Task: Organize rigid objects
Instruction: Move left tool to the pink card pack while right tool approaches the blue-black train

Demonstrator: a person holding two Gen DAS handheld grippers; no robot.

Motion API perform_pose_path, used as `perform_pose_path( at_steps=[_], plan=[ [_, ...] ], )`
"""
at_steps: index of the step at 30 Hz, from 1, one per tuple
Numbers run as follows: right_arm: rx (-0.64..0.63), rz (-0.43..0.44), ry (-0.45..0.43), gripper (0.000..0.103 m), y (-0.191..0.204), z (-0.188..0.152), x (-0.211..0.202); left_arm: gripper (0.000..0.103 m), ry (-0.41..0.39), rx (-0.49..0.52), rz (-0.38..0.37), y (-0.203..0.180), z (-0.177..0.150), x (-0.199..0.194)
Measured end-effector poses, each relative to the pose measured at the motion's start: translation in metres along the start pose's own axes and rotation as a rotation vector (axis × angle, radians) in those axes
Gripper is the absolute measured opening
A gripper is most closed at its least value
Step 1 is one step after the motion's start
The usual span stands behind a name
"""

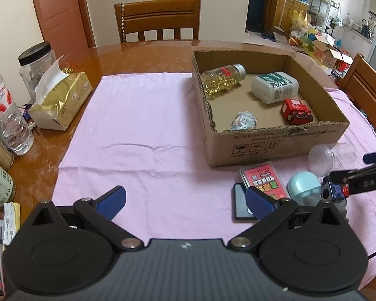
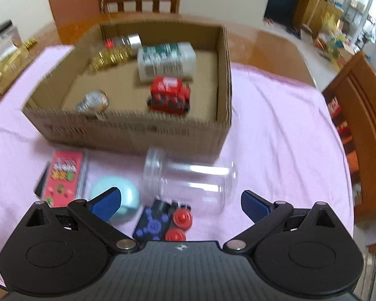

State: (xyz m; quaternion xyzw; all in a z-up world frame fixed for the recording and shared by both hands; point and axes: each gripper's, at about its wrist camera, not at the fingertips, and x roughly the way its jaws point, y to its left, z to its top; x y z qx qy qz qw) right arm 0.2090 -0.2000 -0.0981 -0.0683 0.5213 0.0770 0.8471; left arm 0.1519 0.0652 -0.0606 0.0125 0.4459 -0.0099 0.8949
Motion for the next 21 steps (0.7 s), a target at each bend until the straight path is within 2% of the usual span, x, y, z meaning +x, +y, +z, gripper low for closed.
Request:
perform_pose_path(
  at_steps=[3,10,16,21],
  plan=[
    [0.023,0.019,0.049,0.103,-0.002,-0.008,0.010,0.101,0.008,0.007,0.008,-0.003,-0.002,0.000],
    [0.070,0.003,0.113,0.103,-0.013,-0.021,0.026,0.101,0.027,0.016,0.018,-0.010,-0.002,0.003],
    [0.024,-0.122,0.128,0.103,-0.024,-0.033,0.028,0.101,0.034,0.040,0.006,-0.020,-0.001,0.006],
    [0.040,-0.067,0.145,0.103,-0.040,-0.043,0.030,0.101,0.043,0.059,-0.014,-0.032,0.001,0.015]
  ],
)
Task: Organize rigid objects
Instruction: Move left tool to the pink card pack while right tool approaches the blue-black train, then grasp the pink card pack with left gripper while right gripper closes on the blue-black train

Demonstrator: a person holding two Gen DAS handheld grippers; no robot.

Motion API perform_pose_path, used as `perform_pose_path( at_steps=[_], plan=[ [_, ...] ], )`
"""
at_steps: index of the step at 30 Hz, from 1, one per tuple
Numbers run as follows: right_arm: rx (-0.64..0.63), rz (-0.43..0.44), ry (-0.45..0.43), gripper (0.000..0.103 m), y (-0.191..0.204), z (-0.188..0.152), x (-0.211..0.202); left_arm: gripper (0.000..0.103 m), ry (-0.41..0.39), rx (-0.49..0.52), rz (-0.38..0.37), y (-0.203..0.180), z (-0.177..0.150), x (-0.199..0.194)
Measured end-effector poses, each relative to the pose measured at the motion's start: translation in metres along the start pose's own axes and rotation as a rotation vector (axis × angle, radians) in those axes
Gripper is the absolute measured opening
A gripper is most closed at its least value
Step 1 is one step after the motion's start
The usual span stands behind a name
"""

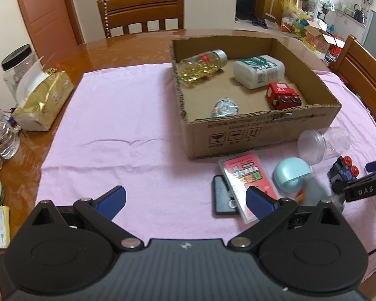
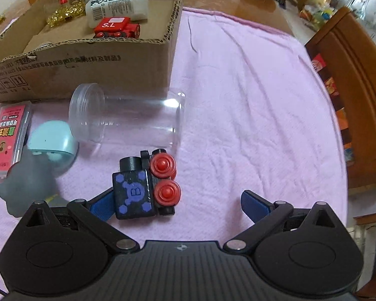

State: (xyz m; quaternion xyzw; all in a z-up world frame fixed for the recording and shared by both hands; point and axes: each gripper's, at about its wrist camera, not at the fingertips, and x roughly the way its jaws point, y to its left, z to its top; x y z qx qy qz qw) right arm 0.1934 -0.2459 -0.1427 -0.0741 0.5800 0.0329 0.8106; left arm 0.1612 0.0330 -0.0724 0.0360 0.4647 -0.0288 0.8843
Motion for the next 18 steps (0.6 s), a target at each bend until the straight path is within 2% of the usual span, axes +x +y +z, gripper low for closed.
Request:
perform_pose_path(
  at_steps=[3,12,18],
  plan=[
    [0.056,0.058,0.016,0.103,-0.008,0.001,0.007,0.101,0.003,0.013,-0.006,-0.009,0.004,0.010],
    [0.009,0.071,-0.025,0.103,-0.009,-0.006,0.005,0.101,0.013,-0.023,-0.041,-0.036,0.023,0.054],
    [-0.010,0.080,-0.055,0.103,-0.012,-0.011,0.002,0.102,0.051,-0.023,-0.012,-0.047,0.021,0.078]
  ],
)
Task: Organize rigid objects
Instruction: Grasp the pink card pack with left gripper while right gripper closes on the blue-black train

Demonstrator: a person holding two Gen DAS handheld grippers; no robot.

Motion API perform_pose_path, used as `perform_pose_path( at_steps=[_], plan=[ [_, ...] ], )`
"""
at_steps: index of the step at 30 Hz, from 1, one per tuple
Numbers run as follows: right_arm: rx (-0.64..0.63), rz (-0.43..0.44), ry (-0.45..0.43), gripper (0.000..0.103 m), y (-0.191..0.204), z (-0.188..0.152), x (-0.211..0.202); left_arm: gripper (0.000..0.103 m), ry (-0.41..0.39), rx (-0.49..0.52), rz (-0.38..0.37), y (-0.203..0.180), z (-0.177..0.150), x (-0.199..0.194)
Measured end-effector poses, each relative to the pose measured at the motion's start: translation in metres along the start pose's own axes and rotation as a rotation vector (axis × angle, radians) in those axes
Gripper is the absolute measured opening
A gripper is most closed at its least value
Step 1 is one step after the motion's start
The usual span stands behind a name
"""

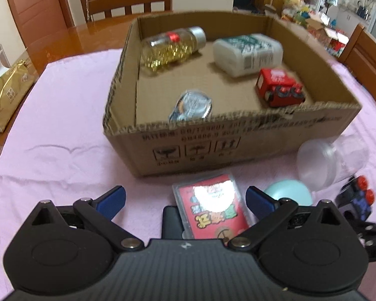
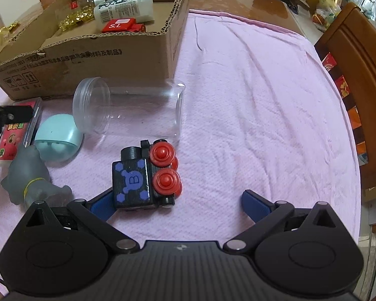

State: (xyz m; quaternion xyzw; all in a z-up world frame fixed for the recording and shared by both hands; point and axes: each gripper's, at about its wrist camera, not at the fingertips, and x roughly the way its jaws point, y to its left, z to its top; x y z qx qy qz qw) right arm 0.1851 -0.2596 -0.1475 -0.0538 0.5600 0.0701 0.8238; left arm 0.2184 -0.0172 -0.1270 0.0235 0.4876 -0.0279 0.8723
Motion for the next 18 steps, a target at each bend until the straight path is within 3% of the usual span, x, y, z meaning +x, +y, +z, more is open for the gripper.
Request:
perform_pose_path(
  at_steps=[18],
  plan=[
    [-0.001,0.000,-0.003,0.103,0.001,0.002,0.000,0.102,0.079,0.004,0.075,0.051,-0.044,-0.032]
  ],
)
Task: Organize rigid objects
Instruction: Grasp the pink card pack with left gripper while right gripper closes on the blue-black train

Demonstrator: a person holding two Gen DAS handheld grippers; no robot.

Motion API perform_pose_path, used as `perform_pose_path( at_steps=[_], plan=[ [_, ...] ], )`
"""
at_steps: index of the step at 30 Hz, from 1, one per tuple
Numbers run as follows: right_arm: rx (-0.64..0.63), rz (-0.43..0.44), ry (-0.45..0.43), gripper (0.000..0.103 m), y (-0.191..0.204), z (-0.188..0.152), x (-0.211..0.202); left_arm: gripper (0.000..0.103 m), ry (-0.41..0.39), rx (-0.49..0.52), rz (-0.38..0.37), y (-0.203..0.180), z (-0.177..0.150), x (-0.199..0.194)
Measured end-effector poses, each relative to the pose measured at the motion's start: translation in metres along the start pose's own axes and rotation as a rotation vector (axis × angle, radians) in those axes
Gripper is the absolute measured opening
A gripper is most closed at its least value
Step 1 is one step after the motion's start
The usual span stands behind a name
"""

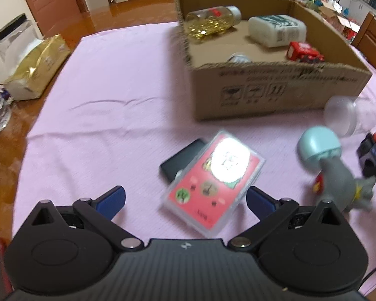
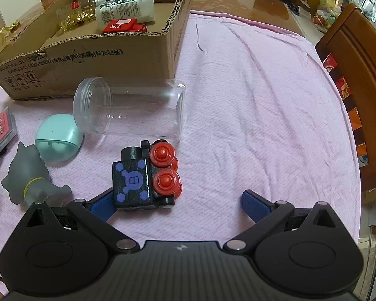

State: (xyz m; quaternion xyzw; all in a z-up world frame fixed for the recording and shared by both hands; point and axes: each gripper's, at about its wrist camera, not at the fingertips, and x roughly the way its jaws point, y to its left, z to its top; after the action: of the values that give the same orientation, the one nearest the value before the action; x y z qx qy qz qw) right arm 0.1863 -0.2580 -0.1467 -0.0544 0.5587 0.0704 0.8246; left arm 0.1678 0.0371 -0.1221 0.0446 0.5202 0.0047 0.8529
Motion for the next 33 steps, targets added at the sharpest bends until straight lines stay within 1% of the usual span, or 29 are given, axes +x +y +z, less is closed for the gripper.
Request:
perform_pose_path(
  at_steps=[2,5,7,9,11,13,15,18,22,24,29,33],
  plan=[
    [0.003,-0.002,-0.002,0.103,0.000,0.000,0.000,0.102,0.013,0.016,0.033,0.006,-0.005,0.002],
    [0.006,-0.003,-0.001,0.103,0.001,0.000,0.000,0.102,0.040,0.015,0.108,0.018,-0.012,0.006],
    [0.009,-0.004,-0.002,0.103,0.000,0.000,-0.001,0.102,0.038,-0.001,0.114,0.025,-0.013,0.003],
    [0.013,-0.007,-0.003,0.103,0.000,-0.001,-0.001,0.102,0.028,-0.024,0.083,0.027,-0.011,-0.005],
    [0.021,-0.009,-0.003,0.103,0.001,-0.001,-0.001,0.102,-0.001,-0.052,0.021,0.024,-0.007,-0.013],
    [0.027,-0.011,0.000,0.103,0.001,-0.001,-0.001,0.102,-0.015,-0.082,-0.026,0.018,-0.001,-0.014],
    [0.029,-0.011,0.000,0.103,0.001,-0.001,-0.001,0.102,-0.013,-0.122,-0.046,0.011,0.006,-0.009],
    [0.026,-0.010,-0.006,0.103,0.003,-0.002,-0.001,0.102,-0.015,-0.163,-0.043,0.002,0.011,0.001],
    [0.017,-0.006,-0.020,0.103,0.005,-0.005,-0.003,0.102,-0.025,-0.174,0.001,-0.006,0.014,0.011],
    [0.006,-0.002,-0.027,0.103,0.007,-0.006,-0.004,0.102,-0.017,-0.189,0.026,-0.008,0.014,0.015],
    [-0.071,0.032,-0.050,0.103,0.017,-0.010,-0.005,0.101,-0.008,-0.243,0.031,-0.005,0.011,0.018],
    [-0.092,0.043,-0.063,0.103,0.018,-0.010,-0.006,0.099,-0.016,-0.286,0.030,-0.003,0.011,0.017]
  ],
)
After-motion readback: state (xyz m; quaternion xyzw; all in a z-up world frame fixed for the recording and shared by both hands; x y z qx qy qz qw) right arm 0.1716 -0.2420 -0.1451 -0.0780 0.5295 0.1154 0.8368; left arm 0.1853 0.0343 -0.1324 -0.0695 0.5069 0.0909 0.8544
